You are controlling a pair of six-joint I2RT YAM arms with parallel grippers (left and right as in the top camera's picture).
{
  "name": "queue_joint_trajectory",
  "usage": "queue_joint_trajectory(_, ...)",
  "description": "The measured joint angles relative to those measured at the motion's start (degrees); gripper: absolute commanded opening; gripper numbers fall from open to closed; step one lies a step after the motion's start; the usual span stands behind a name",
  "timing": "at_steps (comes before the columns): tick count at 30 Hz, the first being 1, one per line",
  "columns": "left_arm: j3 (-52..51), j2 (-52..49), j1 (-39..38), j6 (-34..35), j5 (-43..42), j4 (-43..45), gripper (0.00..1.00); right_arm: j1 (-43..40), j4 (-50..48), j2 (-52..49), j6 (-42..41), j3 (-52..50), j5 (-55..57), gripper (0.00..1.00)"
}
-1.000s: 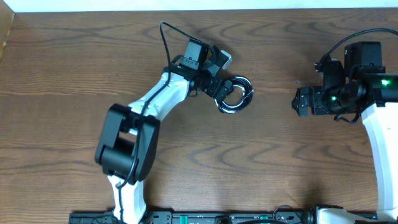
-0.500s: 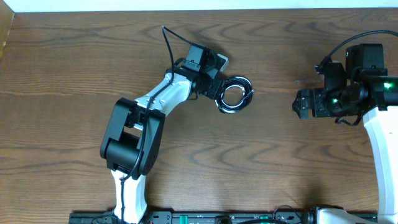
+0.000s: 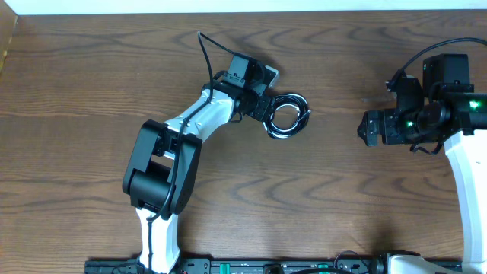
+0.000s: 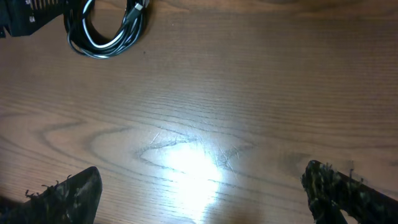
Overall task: Untangle cables
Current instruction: 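Lower the left gripper onto the coil's left edge and grasp it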
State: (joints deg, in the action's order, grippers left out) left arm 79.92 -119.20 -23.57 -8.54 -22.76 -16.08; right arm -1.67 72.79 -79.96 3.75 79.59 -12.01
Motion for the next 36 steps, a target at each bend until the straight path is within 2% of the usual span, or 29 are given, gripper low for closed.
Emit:
queue_joint_trajectory(13, 0.0, 0.0, 0.0, 2.4, 0.0, 0.0, 0.54, 0.0, 0.0, 0.0, 0.0, 0.0, 0.0, 0.99)
queue_joint_trajectory(18, 0.0, -0.2, -0.1, 3.1, 0.0, 0.1, 0.42, 0.0, 0.1, 0.0, 0.0, 0.0, 0.0, 0.99)
queue_joint_trajectory(25, 0.0, -2.6, -0.9, 3.6, -0.1, 0.7, 0.42, 0.0, 0.2, 0.0, 0.0, 0.0, 0.0, 0.99)
queue_joint_trajectory(27, 0.1, -2.6, -1.0, 3.7, -0.3, 0.9, 0.08, 0.0, 0.2, 0.0, 0.0, 0.0, 0.0, 0.99)
queue_joint_trajectory(36, 0.1, -2.6, -1.2, 6.7, -0.5, 0.7, 0.07, 0.0, 0.2, 0.0, 0.0, 0.0, 0.0, 0.99)
